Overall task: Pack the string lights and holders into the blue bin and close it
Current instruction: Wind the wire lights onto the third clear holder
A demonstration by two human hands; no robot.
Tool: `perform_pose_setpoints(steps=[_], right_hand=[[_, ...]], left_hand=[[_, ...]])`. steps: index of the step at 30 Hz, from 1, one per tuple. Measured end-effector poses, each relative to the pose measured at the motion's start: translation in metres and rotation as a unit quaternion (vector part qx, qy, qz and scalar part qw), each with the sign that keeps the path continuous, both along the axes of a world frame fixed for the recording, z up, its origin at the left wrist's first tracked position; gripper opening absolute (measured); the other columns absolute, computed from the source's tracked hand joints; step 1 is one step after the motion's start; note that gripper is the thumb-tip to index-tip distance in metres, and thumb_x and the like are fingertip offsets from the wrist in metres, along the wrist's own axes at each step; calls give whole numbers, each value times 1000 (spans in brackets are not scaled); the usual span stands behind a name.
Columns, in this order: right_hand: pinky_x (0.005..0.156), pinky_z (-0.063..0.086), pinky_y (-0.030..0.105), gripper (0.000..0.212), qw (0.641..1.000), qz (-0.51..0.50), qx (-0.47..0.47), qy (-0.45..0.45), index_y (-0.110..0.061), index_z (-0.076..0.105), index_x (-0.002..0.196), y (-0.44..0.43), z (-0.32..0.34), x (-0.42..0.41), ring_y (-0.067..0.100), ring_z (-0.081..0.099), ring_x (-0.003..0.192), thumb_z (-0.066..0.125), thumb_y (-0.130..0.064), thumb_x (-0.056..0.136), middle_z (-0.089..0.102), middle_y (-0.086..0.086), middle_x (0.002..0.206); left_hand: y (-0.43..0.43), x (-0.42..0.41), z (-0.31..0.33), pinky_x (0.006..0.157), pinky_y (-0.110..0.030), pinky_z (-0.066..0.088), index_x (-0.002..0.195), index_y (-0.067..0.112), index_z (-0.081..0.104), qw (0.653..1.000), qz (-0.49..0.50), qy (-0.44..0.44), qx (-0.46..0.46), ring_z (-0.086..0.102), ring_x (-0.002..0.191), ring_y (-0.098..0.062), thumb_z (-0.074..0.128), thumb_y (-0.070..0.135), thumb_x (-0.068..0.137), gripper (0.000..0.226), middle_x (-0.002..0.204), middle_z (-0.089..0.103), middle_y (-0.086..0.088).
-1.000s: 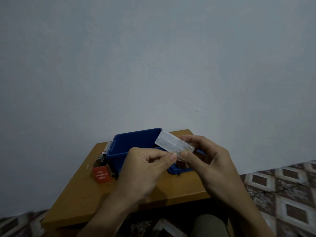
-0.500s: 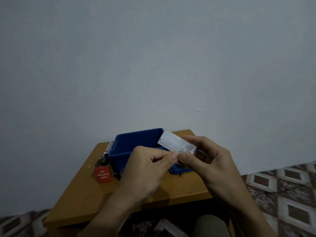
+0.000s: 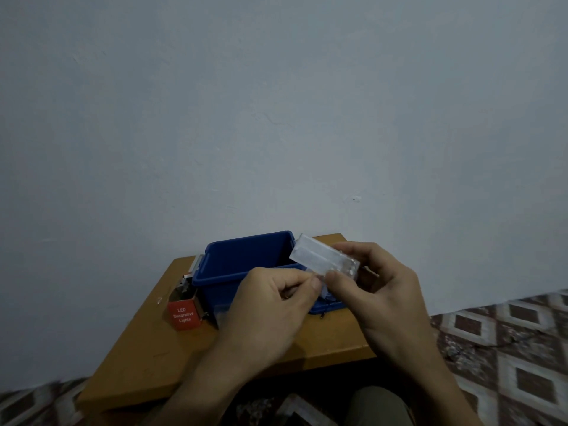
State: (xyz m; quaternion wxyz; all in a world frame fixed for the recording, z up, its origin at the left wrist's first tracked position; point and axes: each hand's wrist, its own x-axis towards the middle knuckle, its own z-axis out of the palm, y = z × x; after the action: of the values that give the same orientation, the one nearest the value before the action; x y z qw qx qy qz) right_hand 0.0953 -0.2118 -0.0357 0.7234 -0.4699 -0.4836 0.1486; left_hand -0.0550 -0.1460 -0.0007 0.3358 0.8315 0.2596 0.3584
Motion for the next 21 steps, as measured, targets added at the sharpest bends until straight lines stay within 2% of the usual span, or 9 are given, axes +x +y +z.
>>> perform_pose_setpoints(steps=[3, 5, 7, 12, 14, 16, 17, 20, 21], right_hand=[[71, 63, 34, 26, 1000, -12, 6, -2, -28, 72, 100, -2, 2, 4, 16, 72, 87, 74, -7, 84, 74, -5, 96], [72, 63, 34, 28, 1000, -14, 11, 6, -28, 72, 99, -2, 2, 6, 17, 73, 87, 73, -4, 85, 75, -3, 96], [72, 63, 34, 28, 1000, -18, 13, 10, -28, 72, 99, -1, 2, 8, 18, 73, 86, 73, -4, 85, 75, -2, 96], [64, 60, 25, 28, 999, -21, 6, 24, -27, 71, 101, -1, 0, 13, 16, 73, 86, 73, -4, 85, 74, -3, 96], [66, 62, 28, 27, 1000, -25, 0, 16, -28, 71, 102, 0, 0, 11, 15, 73, 86, 73, -7, 86, 74, -4, 97], [70, 63, 32, 26, 999, -32, -4, 9, -30, 71, 103, 1, 0, 8, 14, 73, 87, 74, -11, 86, 75, -4, 98], [71, 63, 33, 26, 999, -36, -6, 5, -30, 71, 103, 2, 0, 7, 14, 73, 88, 74, -12, 85, 75, -4, 98], [72, 63, 36, 26, 999, -40, -20, -12, -31, 70, 104, 1, -1, 9, 13, 73, 90, 74, -15, 85, 74, -5, 98], [72, 64, 37, 26, 998, -40, -33, -20, -31, 70, 106, 0, -1, 10, 13, 72, 90, 74, -16, 85, 73, -5, 98]], left_hand=[[-1, -5, 6, 56, -22, 47, 107, 31, 71, 996, -28, 52, -70, 57, 54, -5, 54, 26, 100, 19, 73, 70, 3], [-2, -8, 12, 54, -23, 46, 104, 25, 70, 988, -50, 78, -124, 55, 51, -7, 56, 29, 100, 15, 71, 69, 4], [-3, -10, 17, 50, -20, 42, 102, 23, 68, 983, -58, 102, -139, 50, 46, -6, 55, 32, 100, 17, 65, 65, 5], [-4, -15, 25, 49, -17, 39, 121, 33, 53, 983, -32, 153, -99, 46, 45, -6, 45, 33, 104, 18, 53, 60, 5], [-5, -15, 30, 51, -21, 44, 112, 30, 59, 982, -30, 172, -78, 49, 46, -7, 45, 34, 104, 17, 53, 62, 4], [-8, -14, 34, 65, -32, 54, 99, 31, 68, 976, -46, 207, -44, 54, 54, -10, 46, 36, 103, 23, 56, 63, 5], [-10, -14, 37, 72, -35, 55, 96, 32, 70, 973, -52, 221, -29, 56, 57, -10, 47, 38, 103, 24, 59, 63, 6], [-12, -16, 46, 65, -31, 51, 87, 35, 72, 972, -59, 226, 18, 58, 61, -5, 53, 42, 99, 23, 66, 65, 11], [-12, -17, 50, 64, -35, 50, 85, 35, 71, 971, -65, 227, 32, 60, 63, -10, 54, 43, 97, 23, 70, 66, 8]])
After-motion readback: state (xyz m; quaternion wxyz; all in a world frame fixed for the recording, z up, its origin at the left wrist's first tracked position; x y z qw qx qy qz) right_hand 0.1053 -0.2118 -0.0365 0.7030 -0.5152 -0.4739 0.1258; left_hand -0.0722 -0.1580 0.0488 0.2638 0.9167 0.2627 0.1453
